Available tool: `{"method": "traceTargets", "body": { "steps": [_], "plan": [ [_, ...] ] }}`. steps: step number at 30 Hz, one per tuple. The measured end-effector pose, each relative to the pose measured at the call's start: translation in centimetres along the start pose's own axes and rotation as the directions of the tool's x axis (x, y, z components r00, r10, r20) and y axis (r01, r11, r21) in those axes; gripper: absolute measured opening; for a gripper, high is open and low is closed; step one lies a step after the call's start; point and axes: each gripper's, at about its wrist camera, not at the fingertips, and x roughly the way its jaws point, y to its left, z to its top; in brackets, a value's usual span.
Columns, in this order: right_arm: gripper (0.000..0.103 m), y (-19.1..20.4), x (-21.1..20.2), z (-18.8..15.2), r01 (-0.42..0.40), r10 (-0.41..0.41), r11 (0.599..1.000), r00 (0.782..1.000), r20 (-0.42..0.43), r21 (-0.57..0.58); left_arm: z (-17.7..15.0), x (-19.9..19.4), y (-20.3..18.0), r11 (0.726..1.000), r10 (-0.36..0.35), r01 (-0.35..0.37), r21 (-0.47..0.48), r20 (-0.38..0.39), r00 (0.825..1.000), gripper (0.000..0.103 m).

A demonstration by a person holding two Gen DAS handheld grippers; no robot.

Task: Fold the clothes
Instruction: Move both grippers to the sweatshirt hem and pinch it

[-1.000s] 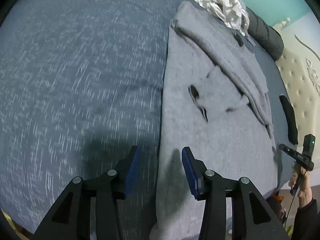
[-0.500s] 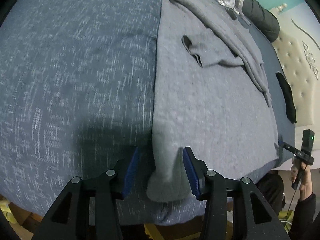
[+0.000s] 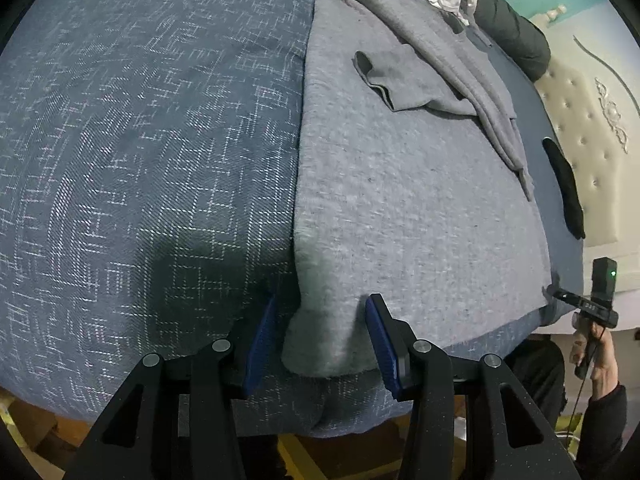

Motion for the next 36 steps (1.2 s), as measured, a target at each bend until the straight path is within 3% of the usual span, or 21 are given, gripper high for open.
{"method": "traceTargets", "body": {
  "steps": [6,8,10,14,17,20,27,30,36],
  "plan": [
    [0.048,0.4,0.4,0.1,-0.008,0.008,1.000,1.000,-0.002,0.001,-0.4,0.1,-0.1,1.000,-0.006,0.006,0.006,0.010,1.000,0.049],
    [0.048,0.5,0.4,0.1,-0.009,0.009,1.000,1.000,-0.001,-0.003,-0.5,0.1,-0.3,1.000,-0.006,0.006,0.014,0.014,1.000,0.042],
    [0.042,0.5,0.4,0.0,-0.008,0.008,1.000,1.000,0.006,-0.006,-0.5,0.2,-0.5,1.000,-0.008,0.008,0.019,0.019,1.000,0.034],
    [0.012,0.7,-0.1,-0.1,-0.010,0.011,1.000,1.000,0.028,-0.019,-0.7,0.4,-0.9,0.999,-0.021,0.020,0.030,0.021,1.000,0.019],
    [0.007,0.8,-1.0,-0.2,-0.015,0.017,0.999,0.999,0.051,-0.036,-0.9,0.2,-1.7,0.998,-0.013,0.011,0.062,0.027,1.000,0.012],
    [0.006,1.0,-2.0,-0.3,-0.020,0.024,0.998,0.997,0.074,-0.053,-1.2,-0.5,-2.5,0.995,-0.006,0.002,0.095,0.041,0.999,0.006],
    [0.004,2.0,-4.9,-0.7,-0.043,0.057,0.993,0.989,0.133,-0.106,-2.9,-3.8,-5.3,0.986,-0.022,0.007,0.166,0.089,0.996,0.005],
    [0.004,2.6,-6.5,-0.9,-0.058,0.079,0.989,0.984,0.160,-0.134,-1.8,-5.2,-6.0,0.983,-0.035,0.015,0.182,0.108,0.994,0.005],
    [0.004,3.8,-8.6,-1.6,-0.075,0.110,0.981,0.975,0.193,-0.181,-2.9,-7.4,-5.5,0.974,-0.048,0.013,0.226,0.147,0.988,0.005]
  ]
}}
